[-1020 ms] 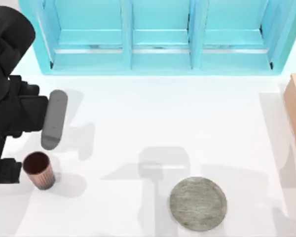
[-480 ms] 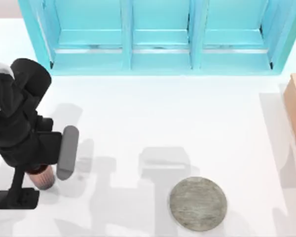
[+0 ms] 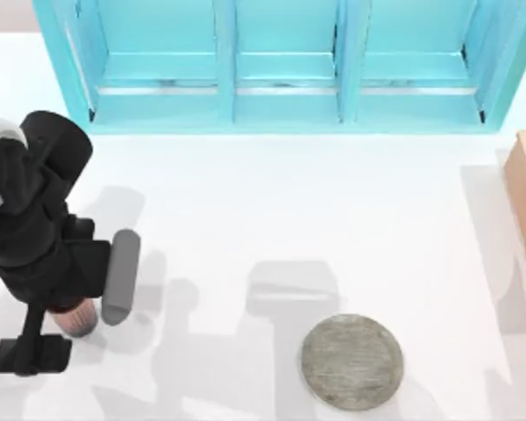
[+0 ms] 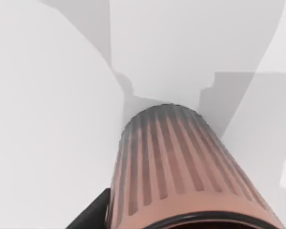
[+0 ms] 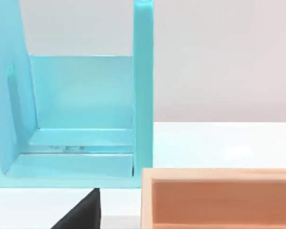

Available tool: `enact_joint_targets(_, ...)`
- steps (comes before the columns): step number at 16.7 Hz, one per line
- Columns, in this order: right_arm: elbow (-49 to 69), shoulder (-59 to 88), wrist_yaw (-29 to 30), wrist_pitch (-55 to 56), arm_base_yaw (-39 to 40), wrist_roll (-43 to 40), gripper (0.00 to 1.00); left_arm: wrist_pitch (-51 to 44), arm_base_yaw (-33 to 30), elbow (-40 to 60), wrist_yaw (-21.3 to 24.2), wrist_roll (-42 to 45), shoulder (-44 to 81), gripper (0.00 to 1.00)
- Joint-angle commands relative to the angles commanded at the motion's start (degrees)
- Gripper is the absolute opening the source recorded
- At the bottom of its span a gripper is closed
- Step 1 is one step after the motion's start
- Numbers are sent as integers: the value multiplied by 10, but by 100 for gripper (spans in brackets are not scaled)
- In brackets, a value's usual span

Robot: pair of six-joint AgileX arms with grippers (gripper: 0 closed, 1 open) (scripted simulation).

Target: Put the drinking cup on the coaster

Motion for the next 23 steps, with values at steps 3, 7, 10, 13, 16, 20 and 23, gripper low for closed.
enact_joint_targets(3,0,0,0,0,0,0,100,0,0,0,0,0,0,55)
enact_joint_targets(7,0,0,0,0,0,0,100,0,0,0,0,0,0,25)
enact_joint_targets(10,0,0,0,0,0,0,100,0,0,0,0,0,0,2)
enact_joint_targets(13,0,0,0,0,0,0,100,0,0,0,0,0,0,0)
enact_joint_targets(16,0,0,0,0,0,0,100,0,0,0,0,0,0,0)
enact_joint_targets(20,0,0,0,0,0,0,100,0,0,0,0,1,0,0)
enact_joint_targets(23,0,0,0,0,0,0,100,-8,-9,10,2,31,1,0)
